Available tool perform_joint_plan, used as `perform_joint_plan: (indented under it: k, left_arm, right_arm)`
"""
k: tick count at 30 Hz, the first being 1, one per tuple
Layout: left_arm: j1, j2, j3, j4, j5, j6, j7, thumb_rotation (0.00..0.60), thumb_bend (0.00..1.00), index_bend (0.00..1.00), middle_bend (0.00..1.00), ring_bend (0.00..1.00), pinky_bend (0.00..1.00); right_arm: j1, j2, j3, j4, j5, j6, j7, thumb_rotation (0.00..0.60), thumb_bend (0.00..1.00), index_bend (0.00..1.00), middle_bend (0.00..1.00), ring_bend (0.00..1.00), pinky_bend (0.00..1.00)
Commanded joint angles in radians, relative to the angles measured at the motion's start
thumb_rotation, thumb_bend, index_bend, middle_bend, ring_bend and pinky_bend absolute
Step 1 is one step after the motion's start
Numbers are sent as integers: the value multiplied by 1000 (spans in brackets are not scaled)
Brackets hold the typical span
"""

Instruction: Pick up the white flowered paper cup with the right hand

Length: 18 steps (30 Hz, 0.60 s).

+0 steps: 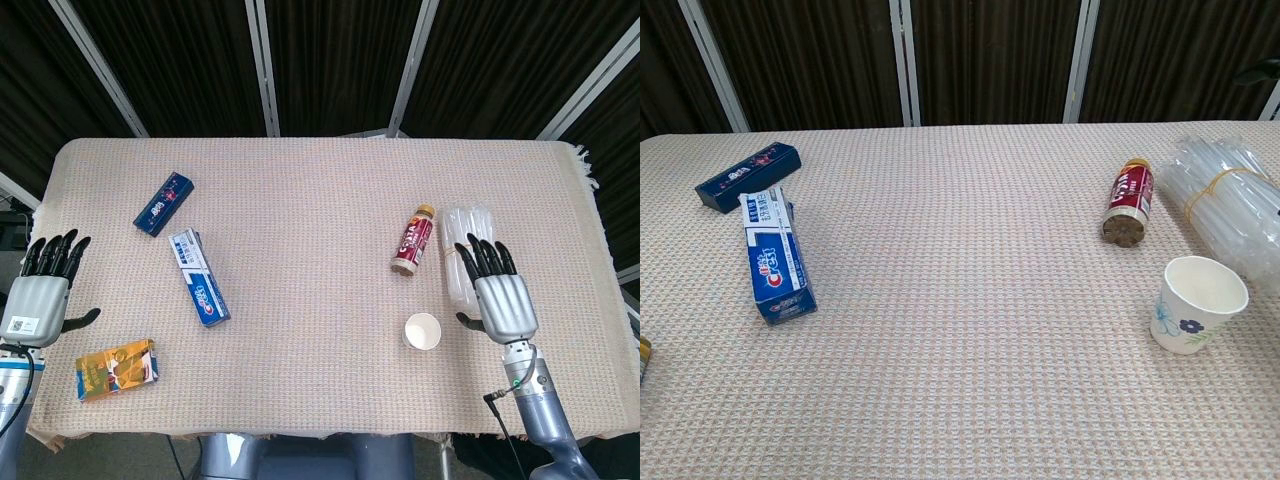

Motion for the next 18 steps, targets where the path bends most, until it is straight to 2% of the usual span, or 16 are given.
perform_joint_plan:
  k: [1,18]
  left_arm:
    - [1,0,0,0,1,1,0,600,13,0,0,0,0]
    - [-2,0,-1,0,-3,-4,2,600,14,0,0,0,0]
  right_arm:
    - [-1,0,-2,0,-2,1,-2,600,92,2,0,0,0]
    - [-4,33,-19,-87,-17,-10,-21,600,92,12,0,0,0]
